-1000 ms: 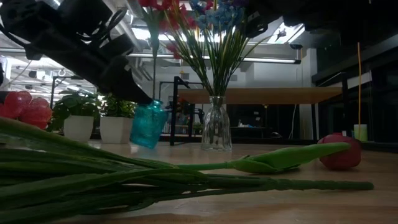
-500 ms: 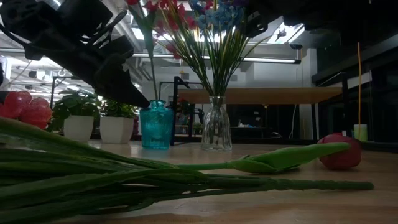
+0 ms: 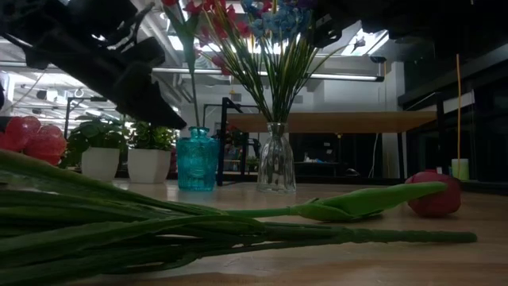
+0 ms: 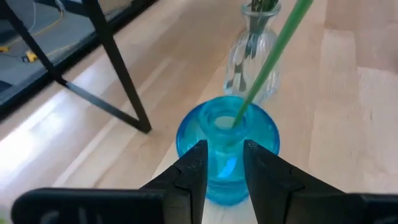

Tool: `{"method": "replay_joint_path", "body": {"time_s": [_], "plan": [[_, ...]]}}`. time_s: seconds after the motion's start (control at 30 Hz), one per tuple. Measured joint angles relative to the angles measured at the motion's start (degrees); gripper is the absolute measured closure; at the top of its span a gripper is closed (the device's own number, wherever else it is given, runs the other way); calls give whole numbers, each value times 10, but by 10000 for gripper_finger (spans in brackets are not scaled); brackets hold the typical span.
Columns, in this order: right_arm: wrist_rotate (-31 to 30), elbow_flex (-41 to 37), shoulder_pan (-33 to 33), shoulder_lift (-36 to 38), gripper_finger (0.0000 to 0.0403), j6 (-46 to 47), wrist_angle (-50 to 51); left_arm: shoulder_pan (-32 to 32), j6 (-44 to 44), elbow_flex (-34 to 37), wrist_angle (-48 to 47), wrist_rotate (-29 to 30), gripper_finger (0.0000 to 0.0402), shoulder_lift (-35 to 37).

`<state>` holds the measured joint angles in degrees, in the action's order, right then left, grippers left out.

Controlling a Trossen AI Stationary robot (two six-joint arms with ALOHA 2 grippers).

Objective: Pick and place flowers into a vace then onto a shelf
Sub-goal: Adjust the blue vase on the table

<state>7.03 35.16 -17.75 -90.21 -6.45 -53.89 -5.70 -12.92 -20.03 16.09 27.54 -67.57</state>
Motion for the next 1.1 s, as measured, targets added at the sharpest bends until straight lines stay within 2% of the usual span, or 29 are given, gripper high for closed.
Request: {"method": "replay_joint_path", "body": {"time_s": [0.23, 0.5, 0.8, 1.1], "plan": [[0, 0, 0, 0, 398, 0, 0, -18, -33, 0, -88, 30, 304, 60], [0, 0, 0, 0, 398, 3, -1, -49, -24, 0, -75, 41, 281, 87], [0, 0, 0, 0, 398, 3, -2, -59, -46, 0, -64, 44, 213, 64], [0, 0, 0, 0, 398, 2, -3, -59, -39, 0, 7, 47, 151, 6]]}}
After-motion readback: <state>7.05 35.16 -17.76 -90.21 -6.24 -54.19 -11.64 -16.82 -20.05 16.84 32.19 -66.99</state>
